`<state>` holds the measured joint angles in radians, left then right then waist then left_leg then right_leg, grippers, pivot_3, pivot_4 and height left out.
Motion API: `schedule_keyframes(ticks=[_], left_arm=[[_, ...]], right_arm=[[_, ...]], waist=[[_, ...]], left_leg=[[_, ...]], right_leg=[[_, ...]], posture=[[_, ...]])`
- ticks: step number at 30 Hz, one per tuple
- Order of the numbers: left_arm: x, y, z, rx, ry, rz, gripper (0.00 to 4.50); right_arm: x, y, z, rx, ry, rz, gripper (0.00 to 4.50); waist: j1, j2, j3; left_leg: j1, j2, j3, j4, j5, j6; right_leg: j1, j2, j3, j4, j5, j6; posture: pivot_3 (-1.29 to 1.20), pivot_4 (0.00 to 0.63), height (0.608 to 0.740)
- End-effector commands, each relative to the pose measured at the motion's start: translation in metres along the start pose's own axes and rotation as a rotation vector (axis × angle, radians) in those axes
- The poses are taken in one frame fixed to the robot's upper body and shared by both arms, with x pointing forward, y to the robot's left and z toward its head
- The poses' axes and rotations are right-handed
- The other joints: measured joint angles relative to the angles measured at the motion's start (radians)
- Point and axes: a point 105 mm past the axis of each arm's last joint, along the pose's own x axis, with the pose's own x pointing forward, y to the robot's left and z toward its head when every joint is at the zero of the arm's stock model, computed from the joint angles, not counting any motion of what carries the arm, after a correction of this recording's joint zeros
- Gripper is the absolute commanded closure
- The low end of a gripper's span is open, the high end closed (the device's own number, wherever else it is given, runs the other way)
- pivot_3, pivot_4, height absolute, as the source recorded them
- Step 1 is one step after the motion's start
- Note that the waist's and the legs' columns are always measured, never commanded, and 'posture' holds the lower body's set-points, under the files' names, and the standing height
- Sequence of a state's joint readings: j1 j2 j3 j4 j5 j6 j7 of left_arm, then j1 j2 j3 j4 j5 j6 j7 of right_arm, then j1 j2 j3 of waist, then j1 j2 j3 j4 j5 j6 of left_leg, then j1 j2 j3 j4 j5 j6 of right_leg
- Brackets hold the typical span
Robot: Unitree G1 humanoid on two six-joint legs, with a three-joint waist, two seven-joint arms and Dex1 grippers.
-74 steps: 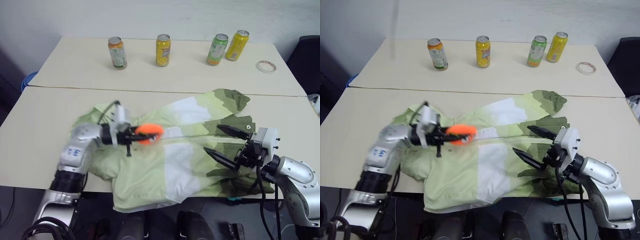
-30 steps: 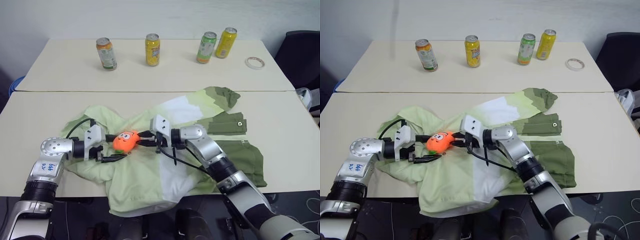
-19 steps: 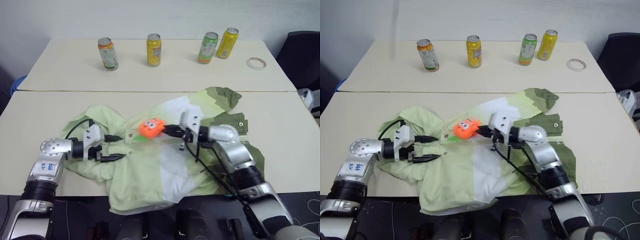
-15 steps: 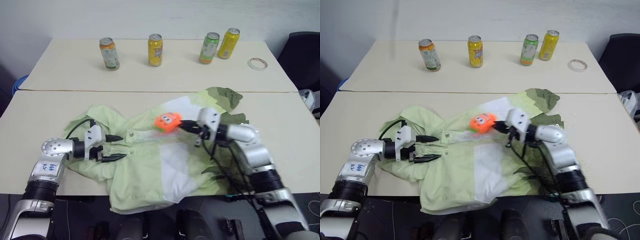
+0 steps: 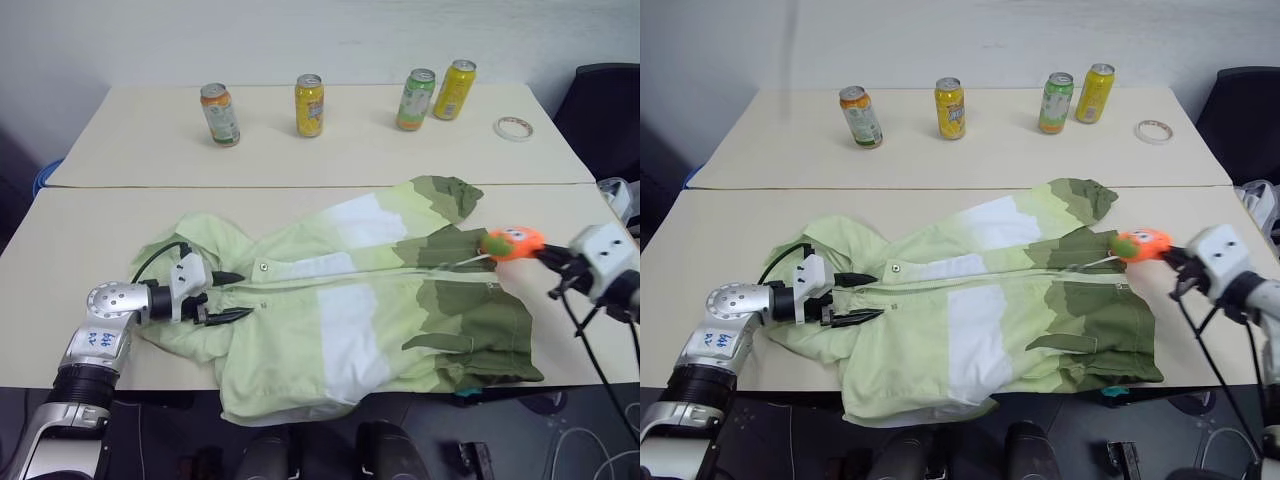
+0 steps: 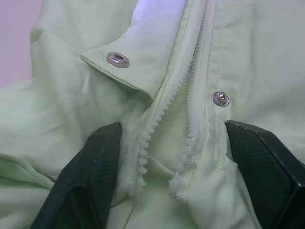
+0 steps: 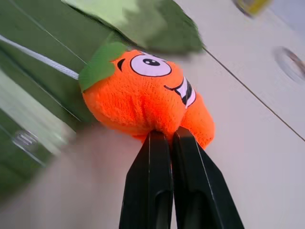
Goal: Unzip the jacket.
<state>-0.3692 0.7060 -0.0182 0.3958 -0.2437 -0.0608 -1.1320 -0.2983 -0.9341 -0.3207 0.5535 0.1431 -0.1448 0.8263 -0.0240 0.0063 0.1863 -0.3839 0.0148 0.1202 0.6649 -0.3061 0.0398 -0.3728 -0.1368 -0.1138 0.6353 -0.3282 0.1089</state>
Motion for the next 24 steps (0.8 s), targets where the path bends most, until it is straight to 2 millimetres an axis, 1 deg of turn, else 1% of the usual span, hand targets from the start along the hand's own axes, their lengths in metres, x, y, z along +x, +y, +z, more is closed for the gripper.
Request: schedule_keyframes(ticks=[1,2,4,7,9,11,13,15,16,17,19,20,21,23,24], left_arm=[[-0.005,-0.011,-0.040,-0.090,0.158,0.000,0.89],[-0.005,-0.012,-0.041,-0.090,0.162,-0.001,0.89],[-0.005,-0.012,-0.042,-0.085,0.169,0.001,0.89],[-0.006,-0.012,-0.045,-0.083,0.182,0.003,0.89],[-0.007,-0.012,-0.047,-0.083,0.190,0.005,0.89],[-0.008,-0.012,-0.048,-0.084,0.192,0.007,0.89],[-0.010,-0.011,-0.049,-0.088,0.192,0.018,0.89],[-0.009,-0.011,-0.048,-0.093,0.174,0.024,0.89],[-0.008,-0.012,-0.046,-0.091,0.157,0.021,0.89],[-0.007,-0.013,-0.043,-0.092,0.133,0.018,0.89],[-0.006,-0.014,-0.035,-0.094,0.083,0.015,0.89],[-0.007,-0.014,-0.032,-0.095,0.067,0.017,0.89],[-0.008,-0.013,-0.028,-0.098,0.053,0.022,0.73],[-0.010,-0.012,-0.021,-0.114,0.026,0.024,0.36],[-0.012,-0.011,-0.016,-0.118,0.008,0.028,0.07]], right_arm=[[-0.024,-0.052,-0.005,-0.040,0.028,-0.240,4.48],[-0.027,-0.062,-0.004,-0.047,0.036,-0.285,4.48],[-0.029,-0.073,-0.003,-0.065,0.046,-0.335,4.48],[-0.032,-0.094,0.005,-0.081,0.051,-0.433,4.48],[-0.032,-0.103,0.007,-0.051,0.064,-0.471,4.48],[-0.035,-0.112,0.011,-0.075,0.071,-0.521,4.48],[-0.042,-0.126,0.015,-0.047,0.072,-0.606,4.48],[-0.043,-0.132,0.018,-0.012,0.055,-0.633,4.48],[-0.038,-0.128,0.019,0.001,0.038,-0.606,4.48],[-0.028,-0.117,0.018,0.040,0.017,-0.532,4.48],[-0.011,-0.089,0.007,0.076,0.027,-0.366,4.48],[-0.006,-0.076,0.001,0.105,0.042,-0.299,4.48],[-0.003,-0.067,-0.004,0.126,0.038,-0.271,4.49],[-0.001,-0.048,-0.011,0.184,0.038,-0.184,4.01],[-0.002,-0.040,-0.013,0.173,0.038,-0.158,3.80]], waist=[[-0.004,0.003,-0.002],[-0.005,0.004,-0.002],[-0.006,0.007,-0.004],[-0.007,0.011,-0.006],[-0.006,0.011,-0.007],[-0.005,0.012,-0.007],[-0.005,0.012,-0.007],[-0.007,0.013,-0.008],[-0.008,0.014,-0.008],[-0.008,0.014,-0.009],[-0.009,0.014,-0.009],[-0.009,0.014,-0.009],[-0.009,0.013,-0.009],[-0.008,0.013,-0.009],[-0.007,0.013,-0.009]], left_leg=[[0.000,0.000,0.001,0.000,0.000,0.000],[0.000,0.000,0.001,-0.001,0.000,0.000],[0.001,0.000,0.002,-0.001,0.000,0.000],[0.003,0.000,0.004,-0.001,0.000,0.000],[0.003,0.000,0.005,-0.002,0.000,0.000],[0.003,0.000,0.004,-0.002,0.000,0.000],[0.003,0.001,0.004,-0.002,0.000,0.000],[0.003,0.000,0.004,-0.002,0.000,0.000],[0.003,0.001,0.004,-0.002,0.000,0.000],[0.003,0.001,0.004,-0.003,0.000,-0.001],[0.003,0.002,0.004,-0.003,0.000,-0.001],[0.003,0.003,0.004,-0.003,0.000,-0.001],[0.003,0.003,0.004,-0.003,0.000,-0.001],[0.003,0.003,0.004,-0.003,0.000,-0.001],[0.002,0.003,0.004,-0.003,0.000,-0.001]], right_leg=[[0.000,0.000,0.000,0.000,0.000,0.000],[0.000,0.000,0.001,0.000,0.000,0.000],[0.000,0.000,0.002,-0.001,0.000,0.000],[0.000,0.000,0.004,-0.004,0.000,0.000],[0.000,0.000,0.005,-0.004,0.000,0.000],[0.000,0.000,0.007,-0.004,0.000,0.000],[0.000,-0.001,0.008,-0.005,0.000,0.000],[0.000,-0.001,0.008,-0.005,0.000,0.000],[0.000,-0.001,0.008,-0.006,0.000,0.000],[0.000,0.000,0.008,-0.006,0.000,0.000],[0.000,0.001,0.009,-0.007,0.000,0.000],[0.001,0.001,0.009,-0.007,0.000,0.000],[0.001,0.002,0.009,-0.007,0.000,0.000],[0.001,0.002,0.010,-0.007,0.000,0.000],[0.001,0.002,0.010,-0.007,0.000,0.000]], posture=[[0.00,0.150,0.740],[0.00,0.150,0.740],[0.00,0.150,0.740],[0.00,0.150,0.740],[0.00,0.150,0.740],[0.00,0.150,0.740],[0.00,0.150,0.740],[0.00,0.150,0.740],[0.00,0.150,0.740],[0.00,0.150,0.740],[0.00,0.150,0.740],[0.00,0.150,0.740],[0.00,0.150,0.740],[0.00,0.150,0.740],[0.00,0.150,0.740]])
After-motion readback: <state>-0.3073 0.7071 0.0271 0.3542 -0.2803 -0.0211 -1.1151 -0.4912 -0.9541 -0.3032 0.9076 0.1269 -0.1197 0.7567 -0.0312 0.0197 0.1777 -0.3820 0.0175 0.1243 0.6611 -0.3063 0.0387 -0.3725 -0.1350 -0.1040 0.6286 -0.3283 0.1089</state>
